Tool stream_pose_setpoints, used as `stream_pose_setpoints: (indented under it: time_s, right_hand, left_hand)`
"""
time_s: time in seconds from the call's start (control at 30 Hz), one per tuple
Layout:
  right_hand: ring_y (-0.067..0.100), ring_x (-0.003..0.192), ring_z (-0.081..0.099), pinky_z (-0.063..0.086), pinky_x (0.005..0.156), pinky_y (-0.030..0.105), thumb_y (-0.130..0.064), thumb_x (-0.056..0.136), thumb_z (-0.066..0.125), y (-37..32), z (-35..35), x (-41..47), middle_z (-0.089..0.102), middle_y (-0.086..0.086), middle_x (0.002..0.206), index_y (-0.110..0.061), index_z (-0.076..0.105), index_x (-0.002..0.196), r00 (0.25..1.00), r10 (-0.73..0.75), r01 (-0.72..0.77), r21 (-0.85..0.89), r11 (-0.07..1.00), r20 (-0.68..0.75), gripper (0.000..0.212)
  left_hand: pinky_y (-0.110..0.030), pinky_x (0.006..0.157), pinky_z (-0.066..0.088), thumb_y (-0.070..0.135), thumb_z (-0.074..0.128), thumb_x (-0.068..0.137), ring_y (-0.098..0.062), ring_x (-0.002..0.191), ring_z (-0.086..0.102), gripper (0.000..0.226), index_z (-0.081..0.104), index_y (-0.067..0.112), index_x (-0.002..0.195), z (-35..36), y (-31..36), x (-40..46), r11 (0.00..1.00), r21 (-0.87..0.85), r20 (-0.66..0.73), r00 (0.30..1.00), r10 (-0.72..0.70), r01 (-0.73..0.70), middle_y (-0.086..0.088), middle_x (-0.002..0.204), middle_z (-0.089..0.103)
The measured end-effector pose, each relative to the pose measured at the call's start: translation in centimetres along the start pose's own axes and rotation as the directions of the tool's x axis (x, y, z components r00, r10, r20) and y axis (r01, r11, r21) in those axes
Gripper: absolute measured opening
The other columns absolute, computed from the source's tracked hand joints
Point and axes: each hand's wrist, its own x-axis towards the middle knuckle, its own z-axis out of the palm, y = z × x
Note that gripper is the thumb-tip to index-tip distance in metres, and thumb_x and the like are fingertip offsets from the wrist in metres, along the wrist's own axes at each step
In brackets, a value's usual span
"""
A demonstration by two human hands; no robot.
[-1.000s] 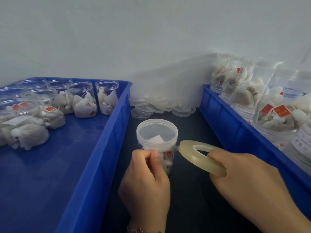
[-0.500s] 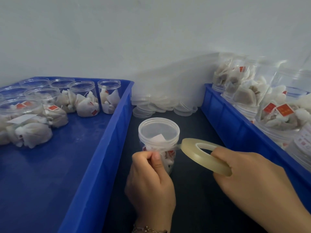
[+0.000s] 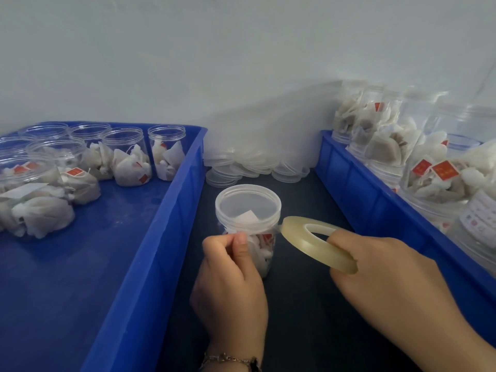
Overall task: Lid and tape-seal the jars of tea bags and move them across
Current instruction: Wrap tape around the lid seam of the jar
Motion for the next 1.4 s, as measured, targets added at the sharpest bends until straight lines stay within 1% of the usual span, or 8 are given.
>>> stream_pose_setpoints:
  time_s: [0.27, 0.47, 0.67, 0.83, 0.93, 1.07, 1.3, 1.4]
  right_hand:
    - [0.005, 0.063, 0.050, 0.044, 0.056, 0.019, -0.036, 0.091, 0.040, 0.2, 0.3, 0.2, 0.053, -0.011, 0.069, -0.034, 0.047, 0.086, 0.999, 0.019, -0.019, 0.003, 1.000, -0.030, 0.008]
    - [0.006, 0.062, 0.050, 0.038, 0.052, 0.018, -0.037, 0.090, 0.039, 0.3, 0.5, 0.4, 0.052, -0.010, 0.068, -0.032, 0.045, 0.084, 0.998, 0.026, -0.025, 0.015, 1.000, -0.050, 0.010]
    - [0.007, 0.065, 0.051, 0.038, 0.053, 0.019, -0.033, 0.092, 0.039, 0.5, 1.0, 0.7, 0.052, -0.009, 0.070, -0.031, 0.047, 0.087, 0.997, 0.049, -0.046, 0.048, 0.998, -0.059, 0.010]
    - [0.004, 0.063, 0.046, 0.029, 0.050, 0.017, -0.036, 0.093, 0.041, 0.8, 1.2, 0.9, 0.048, -0.011, 0.070, -0.035, 0.041, 0.083, 0.997, 0.037, -0.031, 0.094, 0.995, -0.062, 0.010]
    - [0.004, 0.063, 0.045, 0.030, 0.050, 0.017, -0.035, 0.093, 0.042, 1.1, 1.5, 1.1, 0.047, -0.011, 0.069, -0.037, 0.041, 0.083, 0.995, 0.036, -0.025, 0.112, 0.993, -0.096, 0.010]
    - [0.004, 0.062, 0.045, 0.031, 0.050, 0.016, -0.032, 0.092, 0.045, 1.6, 2.0, 1.5, 0.049, -0.010, 0.069, -0.035, 0.049, 0.084, 0.993, 0.055, -0.034, 0.193, 0.981, -0.104, 0.009]
    - [0.006, 0.062, 0.048, 0.034, 0.051, 0.021, -0.034, 0.092, 0.048, 2.9, 3.0, 2.3, 0.051, -0.008, 0.066, -0.034, 0.051, 0.077, 0.990, 0.128, -0.107, 0.276, 0.955, -0.056, 0.015]
    - [0.008, 0.063, 0.049, 0.036, 0.052, 0.024, -0.033, 0.092, 0.049, 3.6, 3.4, 2.6, 0.052, -0.006, 0.065, -0.033, 0.048, 0.068, 0.988, 0.155, -0.138, 0.320, 0.937, -0.028, 0.024]
  left_hand:
    - [-0.016, 0.049, 0.028, 0.068, 0.038, 0.068, 0.001, 0.057, 0.049, 0.030, 0.035, 0.039, 0.074, 0.0, 0.1, 0.4, 0.981, -0.126, -0.009, 0.989, -0.148, 0.145, 0.013, 0.067, 0.051]
    - [-0.017, 0.067, 0.042, 0.039, 0.076, 0.065, 0.004, 0.078, 0.056, 0.039, 0.044, 0.040, 0.088, 0.4, -0.4, 1.2, 0.842, -0.453, 0.053, 0.952, -0.303, 0.293, 0.012, 0.088, 0.056]
    - [-0.011, 0.089, 0.035, 0.055, 0.071, 0.047, 0.016, 0.113, 0.044, 0.083, 0.033, 0.049, 0.121, 0.6, -1.3, 1.7, 0.804, -0.530, 0.179, 0.962, -0.207, 0.271, 0.032, 0.123, 0.043]
    - [-0.023, 0.102, 0.032, 0.061, 0.070, 0.044, 0.001, 0.132, 0.032, 0.115, 0.022, 0.041, 0.146, 1.1, -1.6, 2.6, 0.788, -0.502, 0.446, 0.888, -0.117, 0.356, 0.023, 0.147, 0.032]
    - [-0.030, 0.095, 0.044, 0.063, 0.073, 0.040, -0.001, 0.118, 0.051, 0.094, 0.046, 0.042, 0.128, 0.8, -1.4, 2.8, 0.822, -0.465, 0.425, 0.898, -0.119, 0.329, 0.021, 0.126, 0.055]
    - [-0.022, 0.070, 0.044, 0.068, 0.069, 0.031, 0.004, 0.089, 0.060, 0.073, 0.046, 0.045, 0.097, -0.2, -0.5, 3.1, 0.809, -0.465, 0.351, 0.914, -0.205, 0.360, 0.019, 0.104, 0.056]
    - [-0.042, 0.070, 0.054, 0.070, 0.071, 0.038, -0.018, 0.079, 0.069, 0.062, 0.060, 0.032, 0.086, -1.5, 0.2, 3.1, 0.744, -0.500, 0.500, 0.849, -0.169, 0.443, 0.004, 0.089, 0.070]
    - [-0.045, 0.068, 0.057, 0.077, 0.075, 0.031, -0.025, 0.083, 0.071, 0.078, 0.064, 0.030, 0.093, -1.9, 0.4, 2.9, 0.708, -0.518, 0.618, 0.782, -0.077, 0.479, -0.005, 0.094, 0.072]
